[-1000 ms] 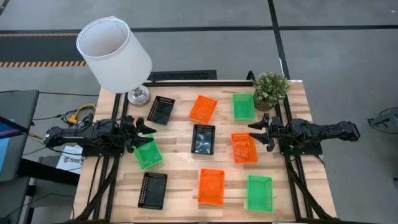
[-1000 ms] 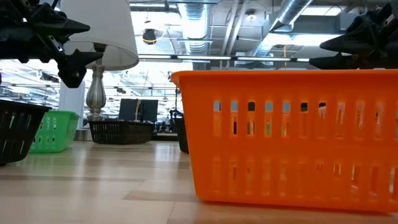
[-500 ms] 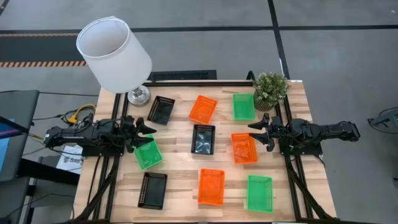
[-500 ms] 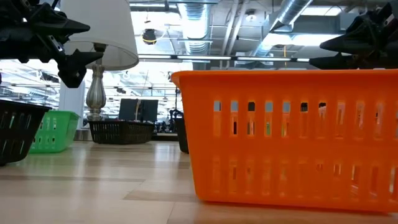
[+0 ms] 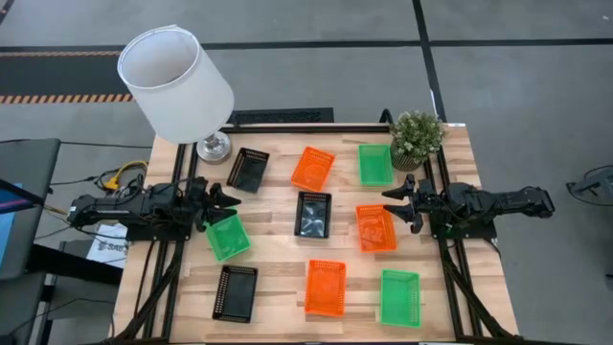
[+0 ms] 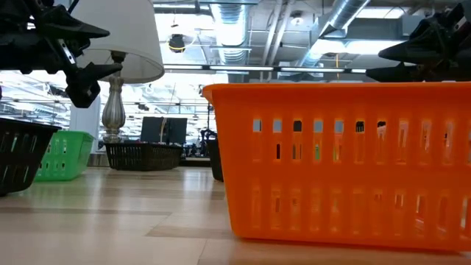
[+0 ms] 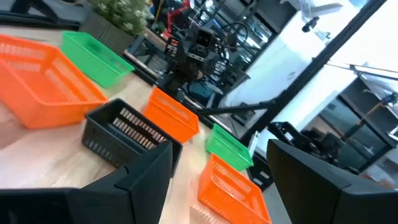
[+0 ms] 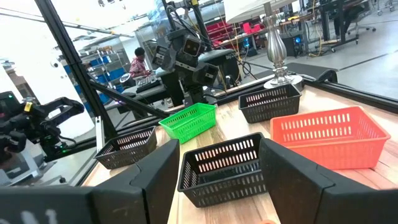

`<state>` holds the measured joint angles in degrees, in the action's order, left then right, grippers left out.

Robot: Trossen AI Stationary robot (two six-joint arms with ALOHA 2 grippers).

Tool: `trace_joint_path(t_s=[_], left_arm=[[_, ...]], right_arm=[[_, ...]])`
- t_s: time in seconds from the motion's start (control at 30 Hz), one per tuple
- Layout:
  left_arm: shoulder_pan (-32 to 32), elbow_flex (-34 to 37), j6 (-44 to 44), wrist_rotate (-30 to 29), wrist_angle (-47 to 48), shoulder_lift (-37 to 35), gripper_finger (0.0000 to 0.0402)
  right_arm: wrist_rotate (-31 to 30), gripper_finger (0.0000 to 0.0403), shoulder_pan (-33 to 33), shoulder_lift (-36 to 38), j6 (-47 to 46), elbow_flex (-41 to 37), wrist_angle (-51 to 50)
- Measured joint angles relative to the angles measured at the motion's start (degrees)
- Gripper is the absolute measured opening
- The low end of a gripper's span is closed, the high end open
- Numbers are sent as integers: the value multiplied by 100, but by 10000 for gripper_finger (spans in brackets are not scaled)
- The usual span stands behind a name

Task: Stack baskets by color
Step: Stack the middle orange bin on top of the top orange bin

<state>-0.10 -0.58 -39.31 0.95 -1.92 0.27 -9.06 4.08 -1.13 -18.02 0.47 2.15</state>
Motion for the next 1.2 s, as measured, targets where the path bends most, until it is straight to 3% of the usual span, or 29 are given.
trace_joint_path(t_s=[0.33, 0.5, 0.6, 0.73, 0.87, 1.0, 1.1, 1.2], left_arm=[[2, -2, -188, -1151, -99, -1, 251], [4, -2, -496, -2023, -193, -1, 251], [4, -2, -448, -2253, -214, -2, 251], [4, -2, -571, -2303, -221, -2, 251], [2, -2, -1537, -2306, -260, 1, 251], [4, -33, -2130, -1937, -1011, 3, 251], [2, -354, -2100, -1751, -1698, 161, 251], [2, -976, -1615, -1770, -1924, 432, 251]], right_arm=[[0, 244, 2, 0, -199, -2, 13], [-136, 244, -40, 2, -2249, -4, 121], [-144, 244, -95, 0, -3007, -4, 129], [-347, 244, -220, 0, -3025, -2, 106], [-380, 243, -336, 0, -3317, -2, 110], [-433, 244, -375, -4, -3929, 6, 648], [-402, 244, -388, -5, -3938, 303, 1241], [-290, 243, -351, 7, -3337, 950, 1235]])
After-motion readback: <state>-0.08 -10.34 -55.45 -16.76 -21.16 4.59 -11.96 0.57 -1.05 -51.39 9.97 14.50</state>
